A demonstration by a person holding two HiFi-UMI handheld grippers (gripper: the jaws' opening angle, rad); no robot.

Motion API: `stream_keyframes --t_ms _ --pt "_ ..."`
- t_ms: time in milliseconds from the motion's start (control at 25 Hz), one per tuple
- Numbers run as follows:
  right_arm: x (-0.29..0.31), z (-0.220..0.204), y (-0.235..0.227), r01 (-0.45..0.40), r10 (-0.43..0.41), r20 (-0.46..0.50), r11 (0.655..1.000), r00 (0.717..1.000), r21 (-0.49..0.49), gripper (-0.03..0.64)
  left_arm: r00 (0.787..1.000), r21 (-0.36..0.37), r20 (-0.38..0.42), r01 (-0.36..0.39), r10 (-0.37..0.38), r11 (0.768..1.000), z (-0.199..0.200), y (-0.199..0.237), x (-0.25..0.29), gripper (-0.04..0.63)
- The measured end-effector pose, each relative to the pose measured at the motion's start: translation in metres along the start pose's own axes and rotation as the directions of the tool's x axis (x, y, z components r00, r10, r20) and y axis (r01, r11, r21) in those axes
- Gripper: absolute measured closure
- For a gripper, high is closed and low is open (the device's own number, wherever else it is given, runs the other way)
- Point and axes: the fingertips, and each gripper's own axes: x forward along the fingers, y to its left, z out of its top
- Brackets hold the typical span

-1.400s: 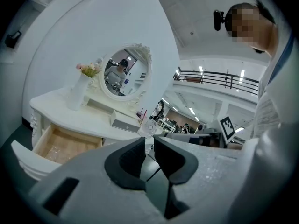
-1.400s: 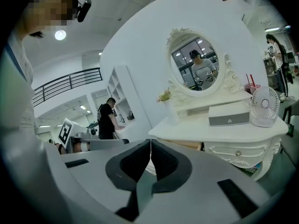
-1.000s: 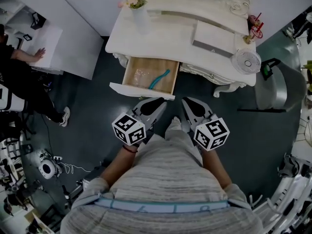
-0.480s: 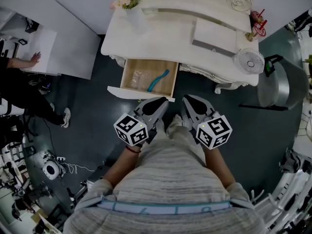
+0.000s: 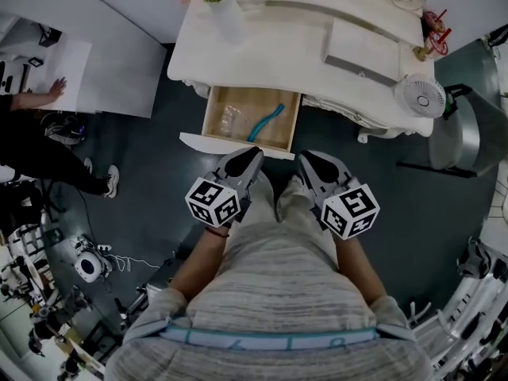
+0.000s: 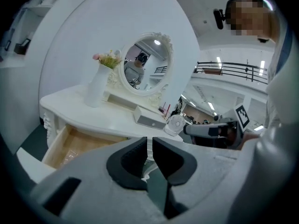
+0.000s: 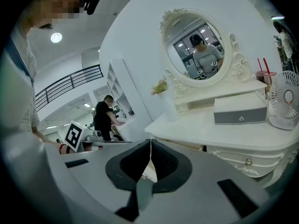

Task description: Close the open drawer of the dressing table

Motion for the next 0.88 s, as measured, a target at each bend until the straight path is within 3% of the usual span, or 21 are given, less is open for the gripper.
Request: stream_keyframes --t_ms 240,440,640,880 --pt "0.027 -0.020 0.003 -0.031 0.029 -0.025 0.998 0.999 -0.063 0.606 0.994 0.013 -0.043 -0.103 0.103 0.995 -0.033 0.039 -0.003 0.549" --pt "0.042 -0.034 -0.003 -0.029 0.024 -0.066 0.996 0.998 -0.082 0.606 0.976 0.030 -0.112 -0.183 0.186 0.983 -0.063 0.066 -0.012 0.548" --pt "0.045 -0.044 -0.016 -0.009 0.003 -0.090 0.998 0.996 -0.068 0.606 0.938 0.061 -0.209 -0.271 0.278 0.961 -0.097 0.096 -0.021 0.548" --pt "0.044 -0.045 -0.024 0.005 -0.010 -0.097 0.998 0.995 -0.055 0.606 0.884 0.083 -0.328 -0.324 0.333 0.942 -0.135 0.121 -0.025 0.543"
